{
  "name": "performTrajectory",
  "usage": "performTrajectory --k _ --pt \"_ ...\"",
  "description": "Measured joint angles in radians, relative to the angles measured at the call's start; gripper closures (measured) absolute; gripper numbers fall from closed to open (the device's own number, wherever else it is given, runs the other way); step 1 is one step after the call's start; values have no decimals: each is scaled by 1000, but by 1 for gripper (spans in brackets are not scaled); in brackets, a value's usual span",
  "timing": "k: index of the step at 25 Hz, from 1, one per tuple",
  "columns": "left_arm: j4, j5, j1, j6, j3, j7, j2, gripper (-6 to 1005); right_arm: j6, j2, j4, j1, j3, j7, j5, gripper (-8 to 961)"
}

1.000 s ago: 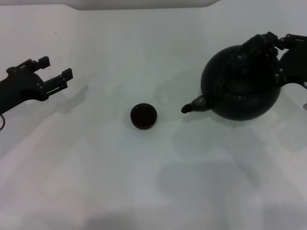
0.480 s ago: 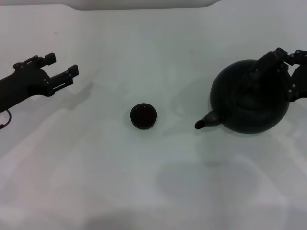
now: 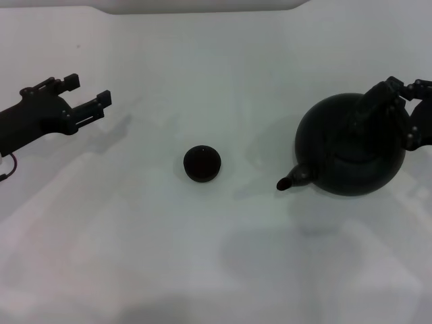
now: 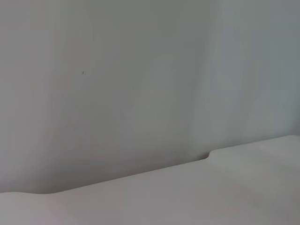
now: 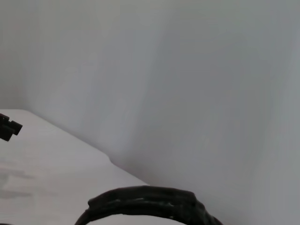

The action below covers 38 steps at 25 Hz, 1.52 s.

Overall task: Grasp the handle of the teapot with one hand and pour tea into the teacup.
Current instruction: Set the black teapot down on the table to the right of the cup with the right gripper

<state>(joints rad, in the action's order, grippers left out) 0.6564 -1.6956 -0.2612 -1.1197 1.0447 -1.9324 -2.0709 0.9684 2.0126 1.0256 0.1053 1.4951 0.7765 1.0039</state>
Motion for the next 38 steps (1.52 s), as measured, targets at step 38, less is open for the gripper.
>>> performTrajectory --k 38 --pt "0 24 1 -8 0 7 0 228 71 1 -142 -69 -45 -62 -10 741"
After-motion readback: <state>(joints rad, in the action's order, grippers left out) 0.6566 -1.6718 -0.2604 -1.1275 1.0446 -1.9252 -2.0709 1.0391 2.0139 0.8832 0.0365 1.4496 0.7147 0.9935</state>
